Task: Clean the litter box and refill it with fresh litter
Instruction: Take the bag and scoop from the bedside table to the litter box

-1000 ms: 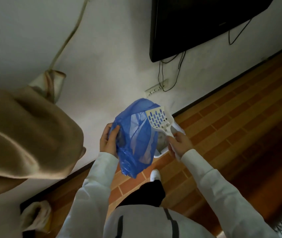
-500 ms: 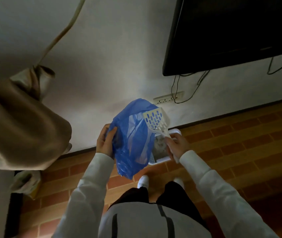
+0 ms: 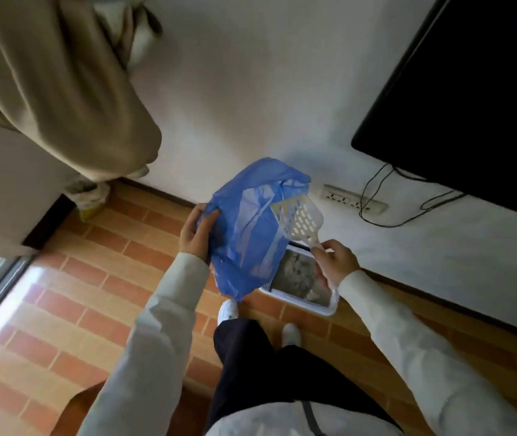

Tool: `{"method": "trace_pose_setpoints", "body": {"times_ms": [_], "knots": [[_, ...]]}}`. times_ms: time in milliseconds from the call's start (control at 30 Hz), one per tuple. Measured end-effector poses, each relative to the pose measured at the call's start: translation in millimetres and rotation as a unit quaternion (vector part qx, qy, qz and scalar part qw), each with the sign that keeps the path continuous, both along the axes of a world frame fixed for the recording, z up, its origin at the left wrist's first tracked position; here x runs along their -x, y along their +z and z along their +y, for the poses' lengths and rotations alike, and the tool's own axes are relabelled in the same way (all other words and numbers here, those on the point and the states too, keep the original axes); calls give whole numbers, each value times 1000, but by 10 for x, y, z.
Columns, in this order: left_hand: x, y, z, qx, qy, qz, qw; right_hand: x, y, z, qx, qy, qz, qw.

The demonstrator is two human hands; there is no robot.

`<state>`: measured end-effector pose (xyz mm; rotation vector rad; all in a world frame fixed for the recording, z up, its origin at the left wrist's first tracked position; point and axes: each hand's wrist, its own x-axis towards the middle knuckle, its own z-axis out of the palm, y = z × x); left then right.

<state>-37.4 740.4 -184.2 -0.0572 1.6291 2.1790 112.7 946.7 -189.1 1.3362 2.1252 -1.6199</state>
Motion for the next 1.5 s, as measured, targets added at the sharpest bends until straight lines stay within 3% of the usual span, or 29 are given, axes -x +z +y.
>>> {"method": "trace_pose_setpoints", "body": {"times_ms": [233,500,700,867,1167,1333,1500], "knots": [[-171,-374,-3,18,87,-60,994,132,-371,102,0,77,-36,996],[19,-1368,-118,1,156,-83,984,555,-1504,74,25,92,-14,995],[168,-2527,-222,-15,185,-80,979,906,-2830,86,1,122,6,992],[266,-3683,-377,-47,206,-76,974,1189,-3966,86,28,204,-8,979],[462,-5918,-500,-53,211,-193,957,1557,-5952,20,40,253,-13,966],[419,-7049,-433,-36,244,-249,937,1620,-6777,80,34,260,-23,965],[254,-7668,-304,-37,265,-207,941,1533,-7219,141,-4,267,-25,963]]}}
